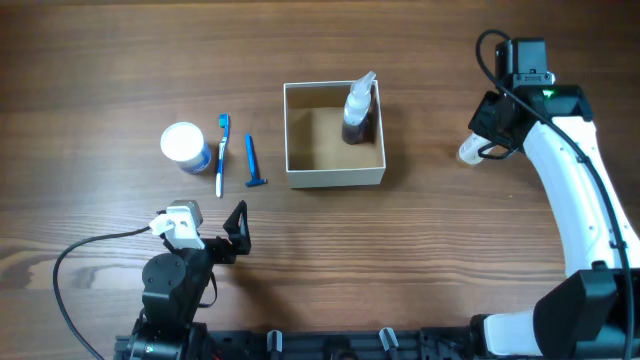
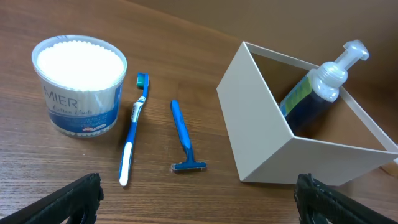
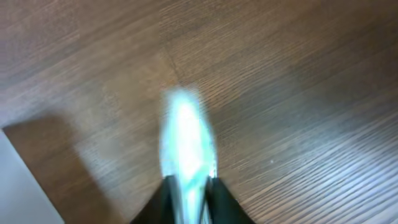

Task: Pack container
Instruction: 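Move the right gripper to the white Pantene tube and grasp it, then place the Pantene tube upright in the box with the right gripper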

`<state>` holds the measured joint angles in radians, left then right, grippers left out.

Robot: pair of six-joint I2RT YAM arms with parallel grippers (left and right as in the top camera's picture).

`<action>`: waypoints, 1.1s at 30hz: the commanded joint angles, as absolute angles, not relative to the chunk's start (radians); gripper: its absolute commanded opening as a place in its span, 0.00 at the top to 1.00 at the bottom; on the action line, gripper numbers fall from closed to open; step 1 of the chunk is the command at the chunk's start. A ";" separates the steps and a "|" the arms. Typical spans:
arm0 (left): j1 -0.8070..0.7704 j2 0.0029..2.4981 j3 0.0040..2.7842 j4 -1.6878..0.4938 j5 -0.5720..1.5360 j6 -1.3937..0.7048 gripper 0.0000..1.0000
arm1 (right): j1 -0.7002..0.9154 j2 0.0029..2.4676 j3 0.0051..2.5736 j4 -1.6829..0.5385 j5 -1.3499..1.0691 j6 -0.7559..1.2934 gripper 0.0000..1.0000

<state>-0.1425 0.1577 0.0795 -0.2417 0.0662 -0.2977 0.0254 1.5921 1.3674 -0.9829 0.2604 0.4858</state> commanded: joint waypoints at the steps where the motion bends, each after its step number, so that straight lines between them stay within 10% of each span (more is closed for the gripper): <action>1: -0.134 0.150 0.075 -0.239 0.067 -0.296 0.00 | 0.028 1.493 1.369 -0.993 0.258 0.469 0.96; 12: -0.134 0.150 0.075 -0.239 0.067 -0.296 0.00 | 0.316 1.096 1.369 -0.910 0.028 0.291 0.96; 27: -0.134 0.150 0.075 -0.239 0.067 -0.296 0.00 | 0.480 1.561 1.369 -0.815 0.102 0.344 0.96; 31: -0.134 0.150 0.075 -0.239 0.067 -0.296 0.00 | 0.480 1.595 1.369 -0.811 0.084 0.343 0.77; 33: -0.134 0.150 0.075 -0.239 0.067 -0.296 0.00 | 0.480 1.575 1.369 -0.816 0.077 0.344 0.39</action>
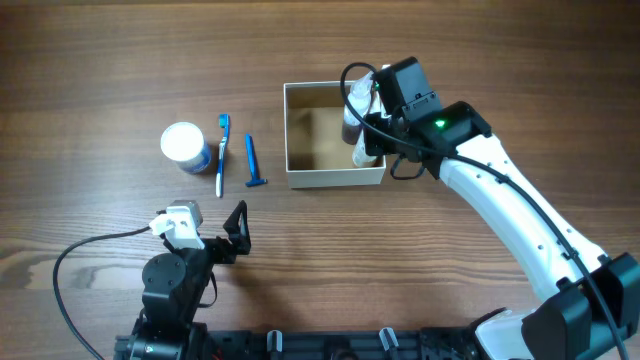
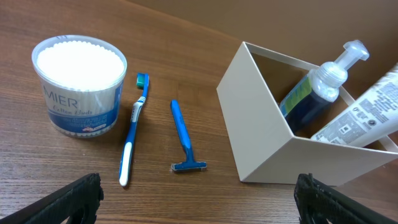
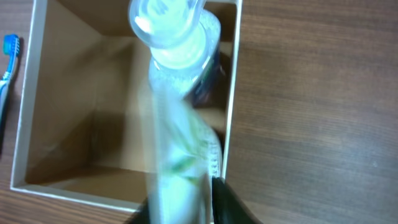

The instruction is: Pack container

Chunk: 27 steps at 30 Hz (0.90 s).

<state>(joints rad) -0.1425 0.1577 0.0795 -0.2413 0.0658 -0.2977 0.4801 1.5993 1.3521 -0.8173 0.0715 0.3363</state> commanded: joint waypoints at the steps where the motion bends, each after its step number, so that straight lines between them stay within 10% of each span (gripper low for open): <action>1: -0.134 0.150 0.075 -0.239 0.067 -0.296 0.00 | 0.480 1.558 1.370 -0.824 0.072 0.345 0.28; 6: -0.134 0.150 0.075 -0.239 0.067 -0.296 0.00 | 0.437 1.329 1.371 -0.862 0.136 0.392 0.01; 17: -0.134 0.150 0.075 -0.221 0.068 -0.296 0.00 | 0.043 1.173 1.370 -1.085 0.203 0.550 0.00; 27: -0.134 0.201 0.259 -0.321 0.013 -0.297 0.00 | 0.038 1.282 1.370 -1.092 0.202 0.550 0.00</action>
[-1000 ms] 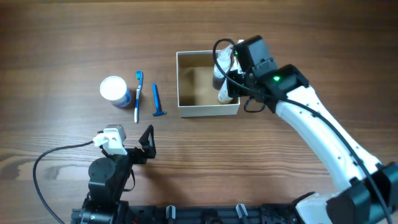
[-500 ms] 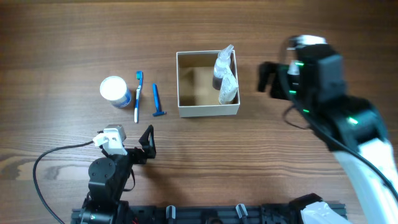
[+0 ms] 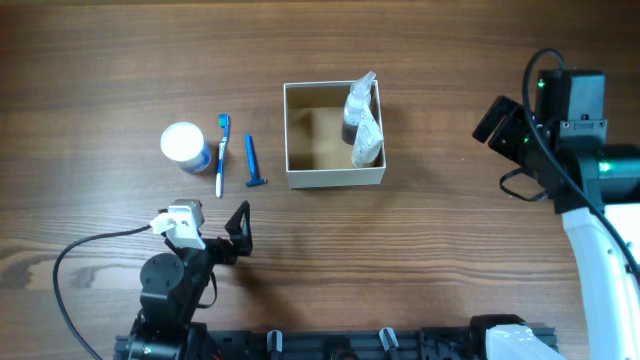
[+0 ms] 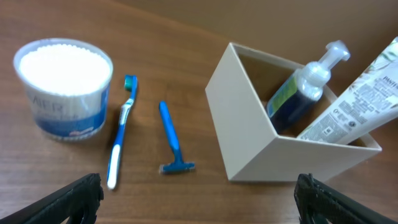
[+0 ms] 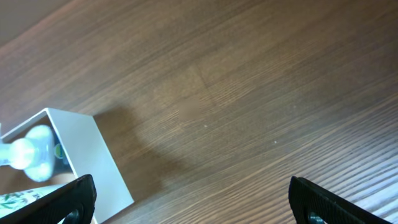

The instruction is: Pack container

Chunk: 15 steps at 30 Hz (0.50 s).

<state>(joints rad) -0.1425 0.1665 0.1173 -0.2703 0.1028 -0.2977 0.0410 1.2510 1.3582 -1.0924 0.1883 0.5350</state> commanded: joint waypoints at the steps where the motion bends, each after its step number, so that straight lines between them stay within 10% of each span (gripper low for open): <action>1: -0.134 0.236 0.331 -0.384 -0.056 -0.302 0.00 | 0.038 1.288 1.370 -1.092 0.202 0.550 0.00; 15: 0.014 1.290 1.166 -0.715 -0.188 -0.296 0.00 | 0.038 1.385 1.370 -1.085 0.202 0.550 0.00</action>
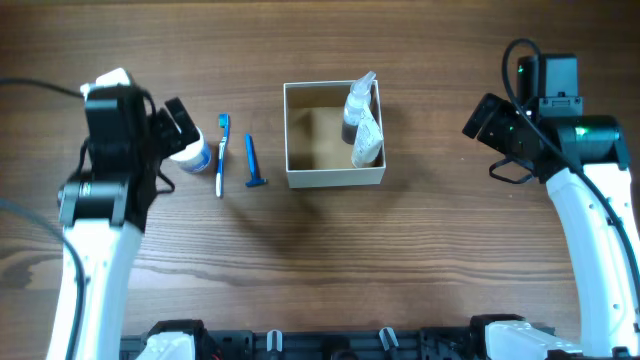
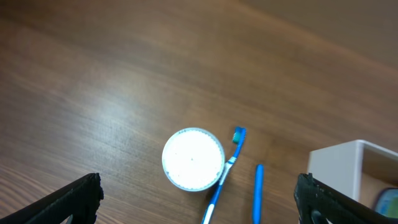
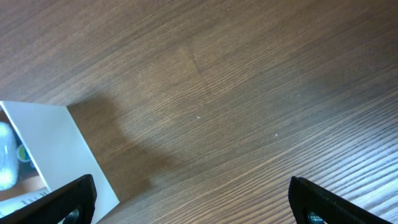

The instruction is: Pack container

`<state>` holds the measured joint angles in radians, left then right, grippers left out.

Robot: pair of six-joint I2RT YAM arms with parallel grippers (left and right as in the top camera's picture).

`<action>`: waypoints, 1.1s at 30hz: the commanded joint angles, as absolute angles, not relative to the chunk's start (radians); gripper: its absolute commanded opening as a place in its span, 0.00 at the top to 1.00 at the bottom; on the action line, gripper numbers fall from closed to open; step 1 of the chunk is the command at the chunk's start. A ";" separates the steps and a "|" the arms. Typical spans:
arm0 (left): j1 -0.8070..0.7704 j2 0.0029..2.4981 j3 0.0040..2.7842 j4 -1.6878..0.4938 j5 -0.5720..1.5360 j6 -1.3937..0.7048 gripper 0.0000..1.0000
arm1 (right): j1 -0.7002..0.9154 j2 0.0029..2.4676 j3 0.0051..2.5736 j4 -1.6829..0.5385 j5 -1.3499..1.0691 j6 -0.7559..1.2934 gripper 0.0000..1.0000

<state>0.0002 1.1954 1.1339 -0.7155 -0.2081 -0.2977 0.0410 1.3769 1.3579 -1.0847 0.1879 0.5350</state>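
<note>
A white open box (image 1: 335, 178) stands mid-table with a pump bottle (image 1: 355, 105) and a white tube (image 1: 368, 140) leaning in its right side. To its left lie a blue razor (image 1: 252, 162), a blue toothbrush (image 1: 221, 155) and a round tub of cotton swabs (image 1: 192, 153). My left gripper (image 1: 178, 125) hangs open high over the tub (image 2: 193, 158), with the toothbrush (image 2: 225, 171) and razor (image 2: 257, 193) also below it. My right gripper (image 1: 482, 125) is open and empty, right of the box (image 3: 56, 155).
Bare wooden tabletop (image 1: 330, 270) surrounds the box on all sides. The left arm's white body (image 1: 105, 190) reaches over the table's left part, and the right arm (image 1: 590, 220) runs along the right side.
My left arm has gone from low at the table's front edge to high over the cotton swab tub, gripper still open. The right gripper has shifted slightly toward the box.
My right gripper was shut on the white tube to the right of the box, then held it over the box beside the pump bottle. Then the tube stood in the box and the gripper was open far right. Now the left gripper is above the tub.
</note>
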 commanded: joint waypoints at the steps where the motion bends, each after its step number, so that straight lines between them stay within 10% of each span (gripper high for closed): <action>1: 0.016 1.314 1.166 -0.713 -0.188 -0.296 0.00 | 0.038 1.385 1.370 -1.085 0.202 0.550 0.00; 21: 0.030 1.768 1.166 -0.598 -0.150 -0.232 0.00 | 0.038 1.386 1.370 -1.085 0.202 0.550 0.00; 28: 0.044 1.775 1.166 -0.595 -0.138 -0.239 0.30 | 0.038 1.386 1.370 -1.085 0.202 0.550 0.00; 33: 0.038 1.733 1.183 -0.634 -0.137 -0.239 0.34 | 0.038 1.386 1.370 -1.085 0.202 0.550 0.00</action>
<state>0.0380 1.7653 1.1500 -0.6064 -0.1516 -0.2413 0.0410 1.3800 1.3579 -1.0851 0.1883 0.5350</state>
